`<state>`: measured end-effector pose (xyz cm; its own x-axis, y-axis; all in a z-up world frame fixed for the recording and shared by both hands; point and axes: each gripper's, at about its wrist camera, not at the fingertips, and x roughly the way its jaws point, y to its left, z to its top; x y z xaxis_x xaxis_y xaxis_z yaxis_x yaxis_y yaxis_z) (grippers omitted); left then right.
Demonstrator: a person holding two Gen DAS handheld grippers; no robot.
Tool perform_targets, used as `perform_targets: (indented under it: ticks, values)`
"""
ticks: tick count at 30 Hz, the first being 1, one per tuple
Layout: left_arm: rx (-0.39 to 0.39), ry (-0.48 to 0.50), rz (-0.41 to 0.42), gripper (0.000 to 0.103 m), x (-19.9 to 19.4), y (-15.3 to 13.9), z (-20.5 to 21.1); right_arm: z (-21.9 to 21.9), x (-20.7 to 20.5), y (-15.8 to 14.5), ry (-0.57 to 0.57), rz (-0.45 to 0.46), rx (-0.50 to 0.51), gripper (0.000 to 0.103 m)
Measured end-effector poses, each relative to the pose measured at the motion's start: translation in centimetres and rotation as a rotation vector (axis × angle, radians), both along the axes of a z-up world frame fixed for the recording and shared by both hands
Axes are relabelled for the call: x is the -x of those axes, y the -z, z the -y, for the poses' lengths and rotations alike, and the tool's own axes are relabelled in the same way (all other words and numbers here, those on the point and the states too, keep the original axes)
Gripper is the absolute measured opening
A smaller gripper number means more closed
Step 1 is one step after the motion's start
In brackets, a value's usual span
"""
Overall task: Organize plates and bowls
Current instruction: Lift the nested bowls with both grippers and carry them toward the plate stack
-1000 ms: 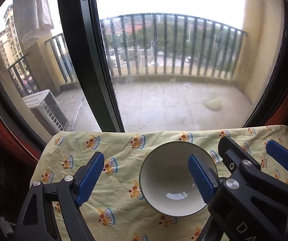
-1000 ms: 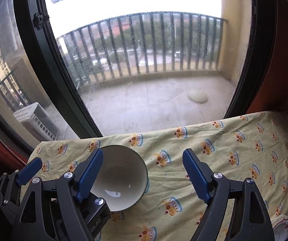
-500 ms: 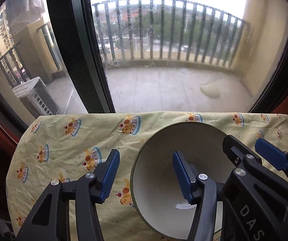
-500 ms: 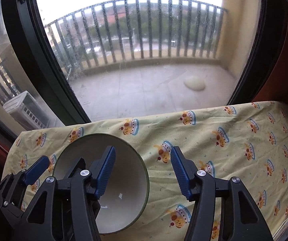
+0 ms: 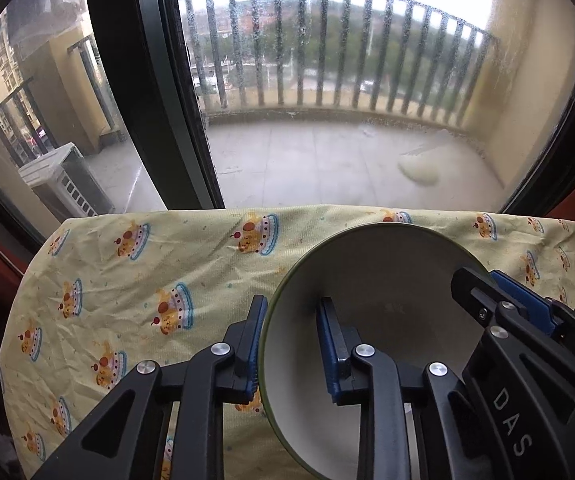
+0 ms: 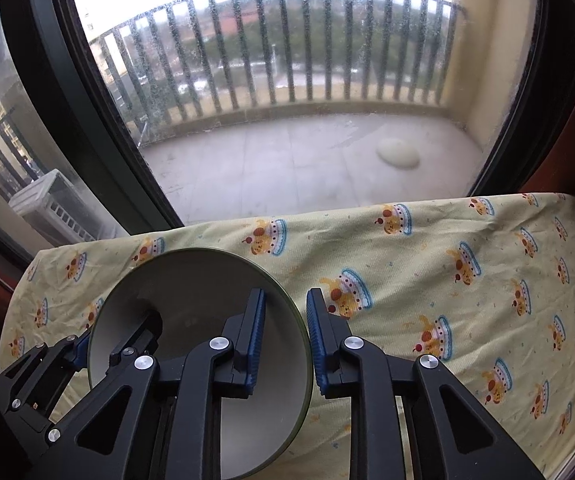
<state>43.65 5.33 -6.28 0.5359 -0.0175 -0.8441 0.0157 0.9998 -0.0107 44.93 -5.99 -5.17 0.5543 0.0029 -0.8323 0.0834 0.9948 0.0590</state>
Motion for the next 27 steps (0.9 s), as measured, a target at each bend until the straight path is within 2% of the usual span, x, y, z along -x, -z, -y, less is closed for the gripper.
perform_targets:
  ticks: [11,27]
  values:
    - [-0.018,0.003,-0.010,0.022,1.2,-0.7,0.2,0.2,1.0,-0.5,-0.007,-0.031,-0.009,0.024]
    - [-0.009,-0.012,0.022,0.022,5.4,-4.2,1.6,2.1,5.5,-4.5,-0.006,0.001,-0.014,0.024]
